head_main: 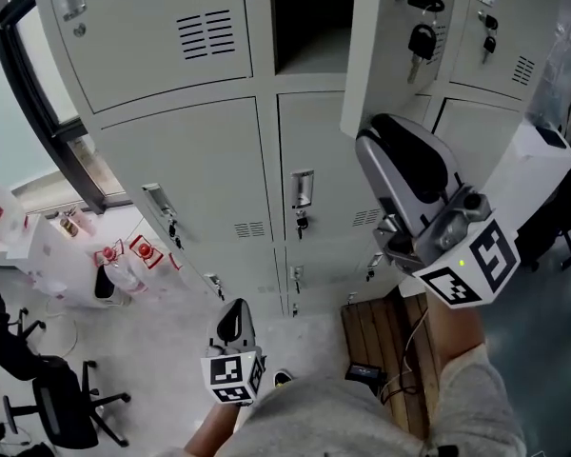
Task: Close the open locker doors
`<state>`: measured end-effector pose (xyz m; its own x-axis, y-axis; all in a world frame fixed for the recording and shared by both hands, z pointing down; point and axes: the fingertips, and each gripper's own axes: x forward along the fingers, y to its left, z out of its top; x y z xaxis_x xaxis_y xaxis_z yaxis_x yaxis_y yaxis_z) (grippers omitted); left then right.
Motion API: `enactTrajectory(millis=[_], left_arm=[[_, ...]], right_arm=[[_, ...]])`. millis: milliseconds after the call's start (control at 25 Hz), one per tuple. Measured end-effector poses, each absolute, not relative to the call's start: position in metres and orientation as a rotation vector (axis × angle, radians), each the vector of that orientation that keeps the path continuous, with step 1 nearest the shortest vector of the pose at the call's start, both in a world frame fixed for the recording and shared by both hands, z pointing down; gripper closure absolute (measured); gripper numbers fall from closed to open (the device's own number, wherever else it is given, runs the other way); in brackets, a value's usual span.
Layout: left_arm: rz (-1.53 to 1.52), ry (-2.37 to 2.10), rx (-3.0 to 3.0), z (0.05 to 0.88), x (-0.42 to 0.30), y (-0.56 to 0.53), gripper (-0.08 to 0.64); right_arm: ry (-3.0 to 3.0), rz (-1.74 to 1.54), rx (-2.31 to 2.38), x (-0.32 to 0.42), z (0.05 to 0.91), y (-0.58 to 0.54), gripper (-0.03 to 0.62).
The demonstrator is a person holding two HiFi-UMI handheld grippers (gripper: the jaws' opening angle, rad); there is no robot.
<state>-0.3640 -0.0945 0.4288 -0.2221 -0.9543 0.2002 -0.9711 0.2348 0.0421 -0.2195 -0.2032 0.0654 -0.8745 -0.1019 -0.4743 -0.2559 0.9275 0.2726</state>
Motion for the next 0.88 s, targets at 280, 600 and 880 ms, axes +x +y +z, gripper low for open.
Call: enactTrajectory(millis=[280, 600, 880], left_arm=[[0.132, -2.342, 1.783, 0.435, -0.401, -0.083, 0.554], [0.128, -2.344, 1.754, 0.443, -0.436, -0.075, 0.554], [0.127, -2.352, 1.736, 0.445, -0.458, -0.072, 0.554]], right_arm=[[2.638, 0.449, -0.319, -0.263, 0.067, -0.236, 0.489], [2.656, 0.483, -0.464, -0.302, 0.066, -0.273, 0.489], [2.68, 0.5, -0.577, -0.323, 0.063, -0.298, 0.492]])
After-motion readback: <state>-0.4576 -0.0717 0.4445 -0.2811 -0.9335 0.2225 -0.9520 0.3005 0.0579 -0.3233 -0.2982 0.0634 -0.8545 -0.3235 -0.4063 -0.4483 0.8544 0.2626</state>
